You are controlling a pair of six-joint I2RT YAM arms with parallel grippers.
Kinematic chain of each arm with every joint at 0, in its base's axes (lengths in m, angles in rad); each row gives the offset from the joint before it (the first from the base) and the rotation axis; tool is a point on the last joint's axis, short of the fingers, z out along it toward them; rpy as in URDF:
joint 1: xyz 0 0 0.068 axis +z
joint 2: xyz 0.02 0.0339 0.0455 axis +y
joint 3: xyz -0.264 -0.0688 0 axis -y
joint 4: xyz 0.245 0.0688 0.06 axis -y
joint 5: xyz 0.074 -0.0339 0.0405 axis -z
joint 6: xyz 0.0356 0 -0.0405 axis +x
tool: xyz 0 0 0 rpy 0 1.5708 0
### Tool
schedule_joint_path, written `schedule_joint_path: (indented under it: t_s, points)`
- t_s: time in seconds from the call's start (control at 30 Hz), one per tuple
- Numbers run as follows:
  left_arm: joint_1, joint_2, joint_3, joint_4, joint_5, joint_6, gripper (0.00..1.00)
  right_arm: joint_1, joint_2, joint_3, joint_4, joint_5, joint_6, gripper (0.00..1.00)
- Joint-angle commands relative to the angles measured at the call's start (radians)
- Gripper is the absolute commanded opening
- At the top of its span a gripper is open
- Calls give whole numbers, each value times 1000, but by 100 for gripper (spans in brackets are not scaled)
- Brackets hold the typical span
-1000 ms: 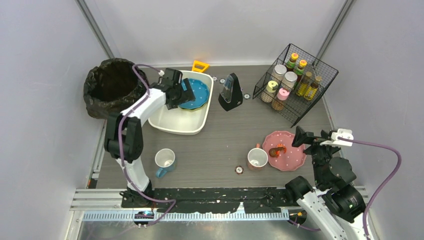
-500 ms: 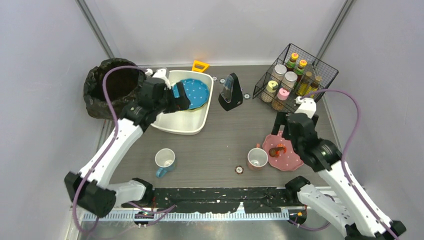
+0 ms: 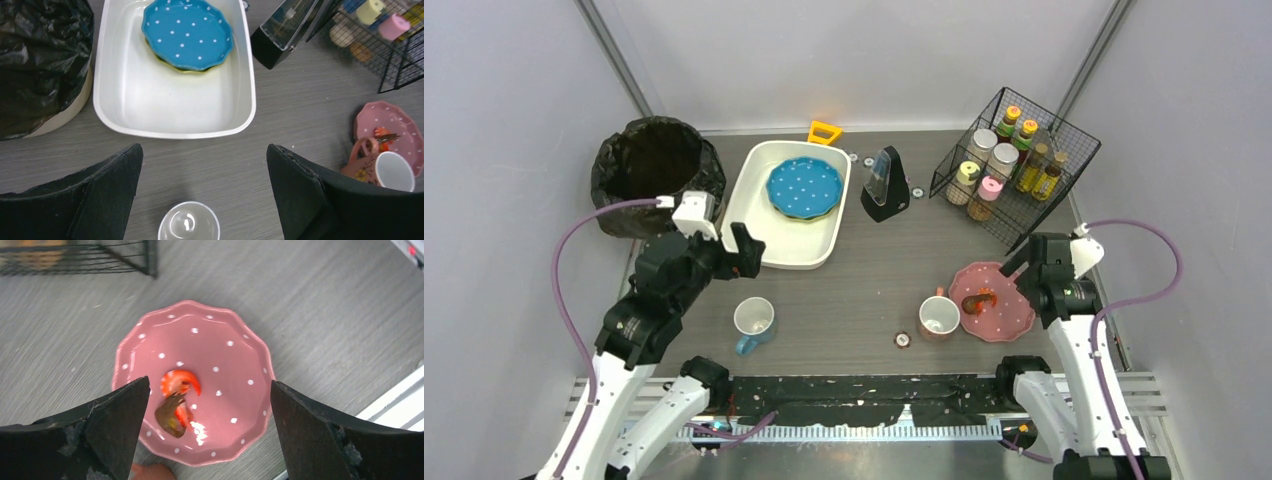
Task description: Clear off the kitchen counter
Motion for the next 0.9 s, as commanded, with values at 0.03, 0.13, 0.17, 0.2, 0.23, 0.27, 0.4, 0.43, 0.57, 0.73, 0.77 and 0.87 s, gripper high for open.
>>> schedule_joint_path:
  t_s: [0.03, 0.13, 0.17, 0.2, 0.23, 0.27, 0.4, 0.43, 0.57, 0.73, 0.77, 0.87]
  points:
    - [1, -76, -107, 108, -89, 69, 96, -174, 22, -103, 16, -105, 140, 97]
    - [2, -98, -137, 130, -93, 75, 96, -265, 66, -157, 47, -161, 167, 98]
    - [2, -102, -141, 131, -90, 78, 95, -279, 73, -181, 56, -183, 166, 99]
    - [1, -108, -148, 130, -91, 79, 96, -303, 88, -193, 80, -197, 160, 99]
    - [1, -115, -155, 129, -96, 81, 96, -311, 105, -211, 103, -221, 153, 100]
    - [1, -121, -163, 129, -104, 83, 96, -318, 115, -217, 111, -227, 153, 100]
    - [1, -140, -169, 126, -130, 89, 95, -322, 186, -247, 156, -254, 148, 97]
    - [1, -142, -169, 127, -134, 90, 96, -321, 206, -255, 172, -268, 144, 96]
    - [1, -144, -174, 131, -138, 90, 95, -321, 253, -284, 247, -354, 129, 84]
    - [0, -137, -176, 131, -135, 90, 95, -310, 280, -294, 315, -443, 100, 72]
    - [1, -138, -177, 131, -136, 90, 95, -302, 284, -291, 322, -446, 96, 72]
    - [1, -136, -178, 131, -140, 92, 95, -287, 293, -273, 348, -471, 67, 71]
